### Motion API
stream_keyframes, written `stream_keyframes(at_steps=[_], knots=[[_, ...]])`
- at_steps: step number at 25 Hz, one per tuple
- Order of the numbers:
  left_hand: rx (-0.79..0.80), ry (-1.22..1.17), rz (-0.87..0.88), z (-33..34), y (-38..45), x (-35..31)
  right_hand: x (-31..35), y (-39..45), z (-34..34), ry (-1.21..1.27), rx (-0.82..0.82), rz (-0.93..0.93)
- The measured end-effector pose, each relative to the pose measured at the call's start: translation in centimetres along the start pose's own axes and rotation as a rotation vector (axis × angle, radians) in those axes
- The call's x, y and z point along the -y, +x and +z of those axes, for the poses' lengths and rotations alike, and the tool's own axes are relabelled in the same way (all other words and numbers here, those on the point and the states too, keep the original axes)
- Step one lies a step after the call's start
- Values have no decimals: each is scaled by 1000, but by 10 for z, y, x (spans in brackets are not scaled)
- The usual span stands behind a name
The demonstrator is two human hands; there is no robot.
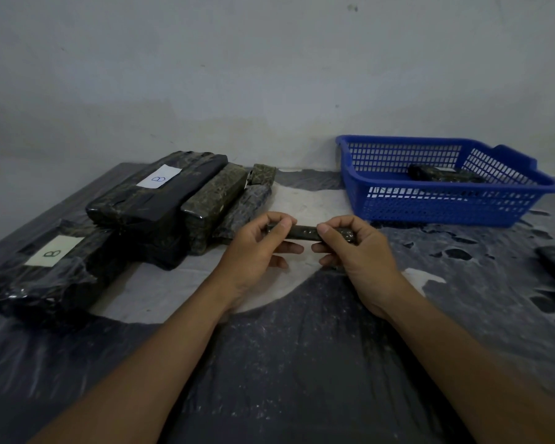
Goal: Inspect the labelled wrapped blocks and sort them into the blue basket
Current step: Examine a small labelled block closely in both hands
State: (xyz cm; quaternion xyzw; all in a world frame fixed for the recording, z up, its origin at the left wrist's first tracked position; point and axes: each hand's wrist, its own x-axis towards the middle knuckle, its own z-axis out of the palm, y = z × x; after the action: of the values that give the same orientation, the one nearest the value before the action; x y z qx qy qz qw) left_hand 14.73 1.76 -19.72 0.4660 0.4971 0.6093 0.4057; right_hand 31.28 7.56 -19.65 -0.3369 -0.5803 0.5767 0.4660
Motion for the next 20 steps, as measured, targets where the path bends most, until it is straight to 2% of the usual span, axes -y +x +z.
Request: stream_keyframes(at_steps=[9,15,20], knots=[[59,3,31,-1,-1,0,-1,0,0,-55,10,-16],[39,-58,16,-3,0,1,0,1,0,24,55,79],[26,-92,11,-3,2,2,2,3,-3,203,92,144]])
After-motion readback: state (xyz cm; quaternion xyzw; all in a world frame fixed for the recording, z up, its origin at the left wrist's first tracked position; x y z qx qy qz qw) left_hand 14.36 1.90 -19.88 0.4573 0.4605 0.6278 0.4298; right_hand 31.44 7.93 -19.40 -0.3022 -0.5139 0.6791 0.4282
